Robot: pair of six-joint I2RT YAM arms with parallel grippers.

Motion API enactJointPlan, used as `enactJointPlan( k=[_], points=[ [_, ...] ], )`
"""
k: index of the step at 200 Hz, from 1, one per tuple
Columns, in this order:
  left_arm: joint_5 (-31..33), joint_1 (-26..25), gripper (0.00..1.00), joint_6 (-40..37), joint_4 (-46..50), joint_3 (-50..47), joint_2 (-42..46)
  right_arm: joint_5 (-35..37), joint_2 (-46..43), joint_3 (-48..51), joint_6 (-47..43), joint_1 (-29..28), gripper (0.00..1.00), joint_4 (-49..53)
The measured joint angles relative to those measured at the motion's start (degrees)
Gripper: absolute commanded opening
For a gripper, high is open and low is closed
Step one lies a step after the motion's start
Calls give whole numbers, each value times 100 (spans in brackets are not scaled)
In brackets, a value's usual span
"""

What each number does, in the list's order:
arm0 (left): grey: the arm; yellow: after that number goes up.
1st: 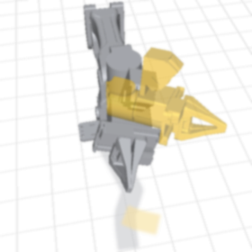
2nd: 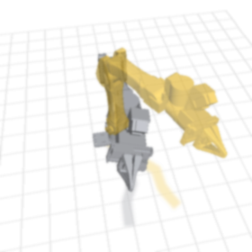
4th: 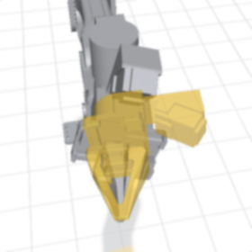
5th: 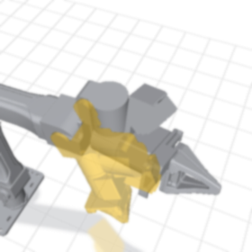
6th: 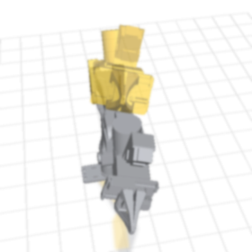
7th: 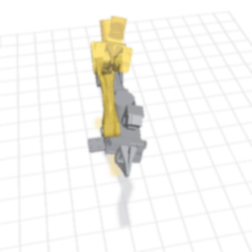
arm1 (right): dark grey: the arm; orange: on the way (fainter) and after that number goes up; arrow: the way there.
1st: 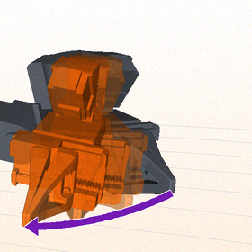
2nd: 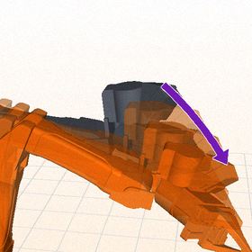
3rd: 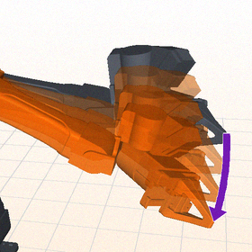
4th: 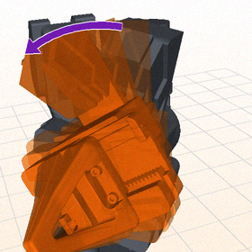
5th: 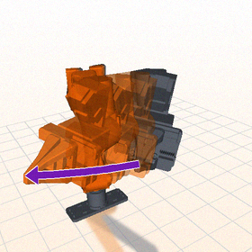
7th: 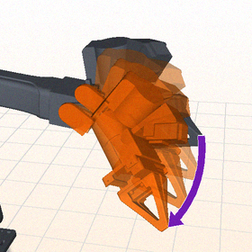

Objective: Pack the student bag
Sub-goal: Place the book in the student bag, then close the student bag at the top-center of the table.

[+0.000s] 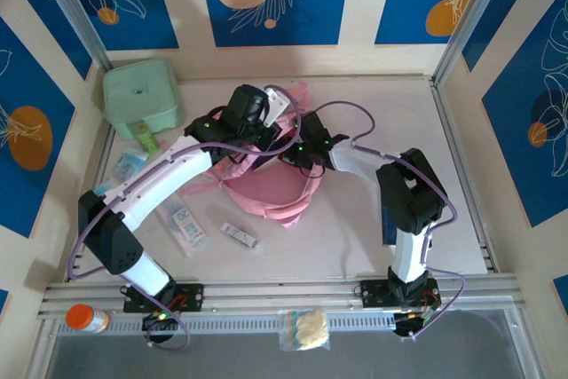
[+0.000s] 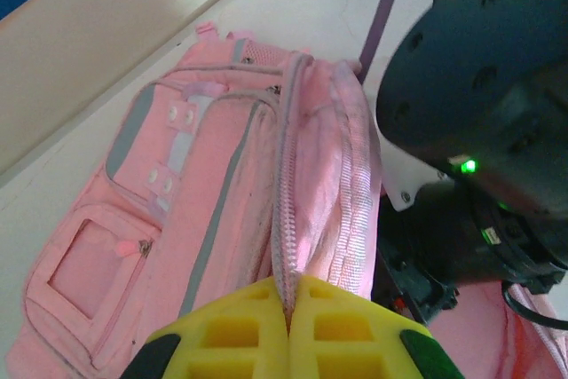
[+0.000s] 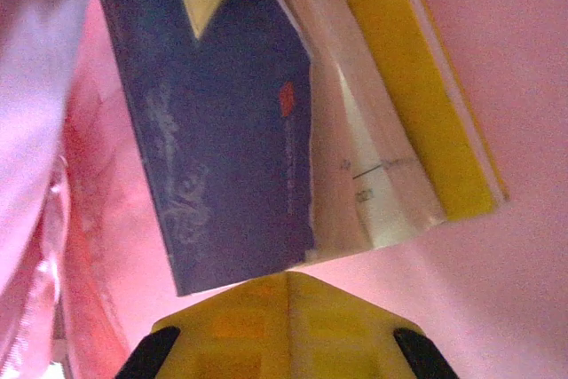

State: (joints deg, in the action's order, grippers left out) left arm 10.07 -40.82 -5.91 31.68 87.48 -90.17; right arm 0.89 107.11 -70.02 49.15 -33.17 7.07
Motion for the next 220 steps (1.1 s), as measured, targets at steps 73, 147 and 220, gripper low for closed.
enactJointPlan(
  k=[73, 147, 220],
  points=[
    [-61, 31, 0, 275, -164, -452, 131, 236, -1818, 844, -435, -59, 19, 938],
    [-625, 24, 14, 1047, -315, -1338, 203, 503, -3574, 1744, -529, 1690, 51, 2302],
    [-1593, -693, 52, 2588, -1147, -2179, 734, 365, -4295, 2210, -570, 4113, 70, 2835]
  ],
)
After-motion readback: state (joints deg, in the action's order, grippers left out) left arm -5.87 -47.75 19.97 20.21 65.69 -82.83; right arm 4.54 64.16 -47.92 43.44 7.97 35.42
